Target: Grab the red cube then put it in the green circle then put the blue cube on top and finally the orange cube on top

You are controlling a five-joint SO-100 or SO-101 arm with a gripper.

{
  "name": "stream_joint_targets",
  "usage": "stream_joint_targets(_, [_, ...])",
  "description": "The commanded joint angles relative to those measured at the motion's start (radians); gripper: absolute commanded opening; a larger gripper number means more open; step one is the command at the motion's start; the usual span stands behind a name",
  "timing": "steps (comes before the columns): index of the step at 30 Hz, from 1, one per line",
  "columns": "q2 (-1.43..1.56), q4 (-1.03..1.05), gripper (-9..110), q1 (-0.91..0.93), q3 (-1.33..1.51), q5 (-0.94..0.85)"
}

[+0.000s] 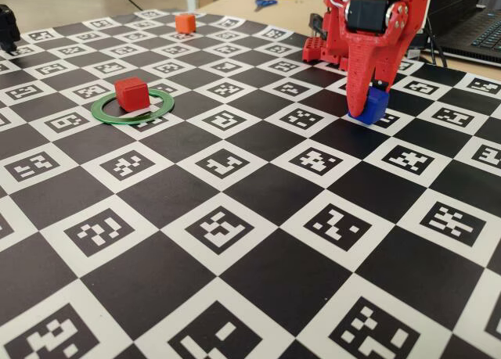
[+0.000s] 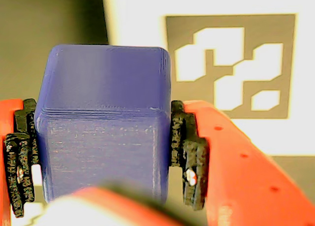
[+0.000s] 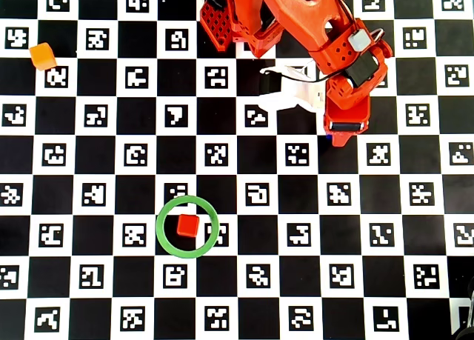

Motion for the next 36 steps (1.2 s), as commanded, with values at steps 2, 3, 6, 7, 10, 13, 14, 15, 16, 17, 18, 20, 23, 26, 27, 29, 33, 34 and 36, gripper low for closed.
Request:
stream_joint_targets(2, [0.077, 0.115, 6, 0.091, -0.184, -0.086])
stream_joint_targets(3, [0.075, 0.138, 6, 0.112, -0.212, -0.106])
stream_joint_targets(6, [0.071, 0.210, 6, 0.176, -0.293, -0.190])
stream_joint_targets(7, [0.069, 0.230, 5, 0.199, -0.321, -0.215])
stream_joint_targets(10, [0.052, 0.296, 5, 0.273, -0.414, -0.301])
stream_joint_targets(13, [0.005, 0.385, 4, 0.342, -0.538, -0.419])
stream_joint_targets(14, [-0.015, 0.417, 4, 0.365, -0.584, -0.453])
stream_joint_targets(15, [-0.041, 0.449, 3, 0.391, -0.634, -0.479])
stream_joint_targets(16, [-0.066, 0.479, 3, 0.419, -0.681, -0.503])
stream_joint_targets(17, [-0.091, 0.505, 3, 0.449, -0.727, -0.522])
stream_joint_targets(18, [-0.115, 0.528, 3, 0.477, -0.770, -0.525])
stream_joint_targets(20, [-0.170, 0.578, 3, 0.531, -0.861, -0.580])
stream_joint_targets(23, [-0.255, 0.635, 3, 0.620, -0.983, -0.635])
stream_joint_targets(26, [-0.331, 0.664, 3, 0.696, -1.083, -0.689])
stream_joint_targets(27, [-0.353, 0.669, 3, 0.719, -1.111, -0.713])
stream_joint_targets(29, [-0.396, 0.675, 3, 0.764, -1.164, -0.733])
stream_joint_targets(33, [-0.474, 0.683, 3, 0.824, -1.264, -0.767])
stream_joint_targets(34, [-0.491, 0.684, 3, 0.834, -1.285, -0.778])
stream_joint_targets(36, [-0.528, 0.684, 3, 0.854, -1.330, -0.799])
